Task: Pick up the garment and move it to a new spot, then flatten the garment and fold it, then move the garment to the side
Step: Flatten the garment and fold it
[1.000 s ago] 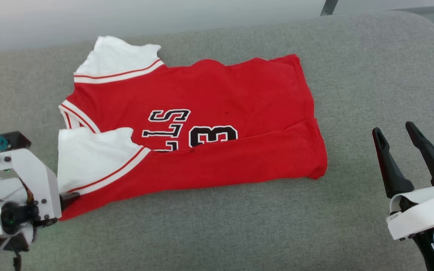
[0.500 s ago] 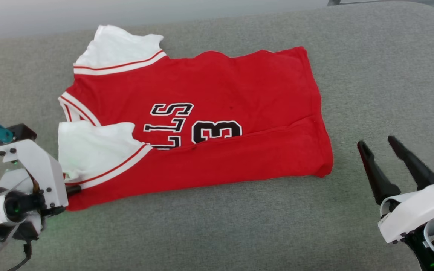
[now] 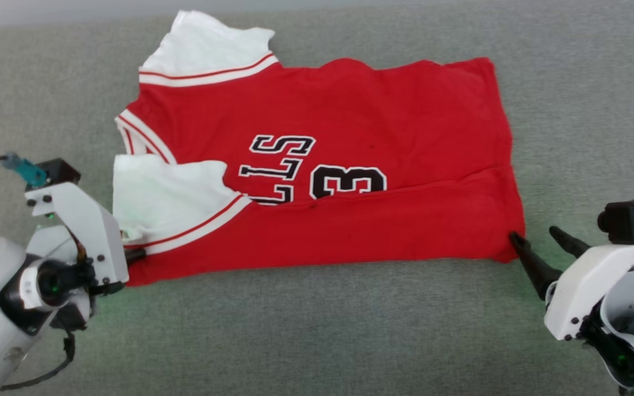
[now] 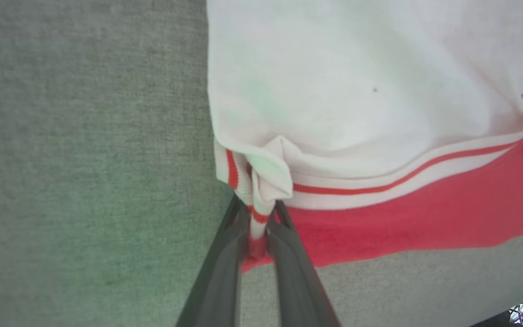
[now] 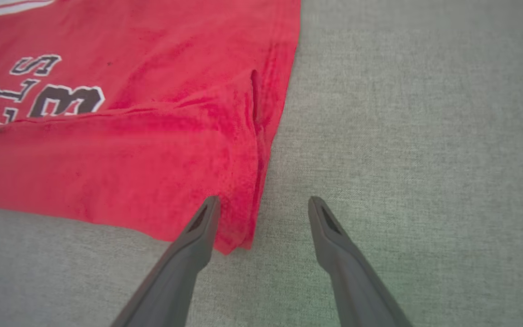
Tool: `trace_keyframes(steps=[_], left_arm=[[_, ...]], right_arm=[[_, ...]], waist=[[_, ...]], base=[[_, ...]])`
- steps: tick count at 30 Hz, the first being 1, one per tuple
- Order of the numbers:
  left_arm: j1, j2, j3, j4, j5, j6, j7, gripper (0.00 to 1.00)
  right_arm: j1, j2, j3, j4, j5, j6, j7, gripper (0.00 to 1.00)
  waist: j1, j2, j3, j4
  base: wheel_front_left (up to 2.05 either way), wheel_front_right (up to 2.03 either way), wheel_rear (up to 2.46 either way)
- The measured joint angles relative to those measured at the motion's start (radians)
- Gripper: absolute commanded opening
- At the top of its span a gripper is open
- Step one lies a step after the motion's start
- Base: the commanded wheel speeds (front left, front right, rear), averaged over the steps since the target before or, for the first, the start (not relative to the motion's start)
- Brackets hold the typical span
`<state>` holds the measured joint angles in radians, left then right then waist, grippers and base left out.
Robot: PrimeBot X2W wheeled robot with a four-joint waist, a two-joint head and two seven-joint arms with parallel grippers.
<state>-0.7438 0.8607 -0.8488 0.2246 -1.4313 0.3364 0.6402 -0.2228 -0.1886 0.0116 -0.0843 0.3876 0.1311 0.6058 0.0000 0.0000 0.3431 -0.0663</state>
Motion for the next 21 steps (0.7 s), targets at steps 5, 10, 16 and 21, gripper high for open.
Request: trace_keyframes(steps=[5, 10, 16, 21], left_arm=[[-0.016, -0.018, 0.000, 0.000, 0.005, -0.003, -0.004, 0.00], [-0.024, -0.031, 0.004, 0.015, 0.006, -0.021, -0.009, 0.00], [-0.024, -0.038, 0.010, 0.039, -0.004, -0.039, -0.016, 0.00], [-0.014, -0.033, 0.017, 0.037, -0.017, -0.044, -0.014, 0.00]], right_arm=[[-0.049, -0.002, 0.027, 0.088, -0.003, 0.000, 0.038, 1.00], [-0.101, -0.020, 0.069, 0.141, -0.004, 0.000, 0.078, 0.00], [-0.126, -0.036, 0.091, 0.152, -0.001, 0.000, 0.095, 0.00], [-0.128, -0.065, 0.077, 0.138, 0.007, 0.000, 0.105, 0.00]], waist=[[0.0000, 0.0000, 0.020, 0.024], [0.0000, 0.0000, 0.032, 0.040], [0.0000, 0.0000, 0.024, 0.045], [0.0001, 0.0000, 0.005, 0.045]], base=[[0.00, 0.00, 0.00], [0.00, 0.00, 0.00], [0.00, 0.00, 0.00], [0.00, 0.00, 0.00]])
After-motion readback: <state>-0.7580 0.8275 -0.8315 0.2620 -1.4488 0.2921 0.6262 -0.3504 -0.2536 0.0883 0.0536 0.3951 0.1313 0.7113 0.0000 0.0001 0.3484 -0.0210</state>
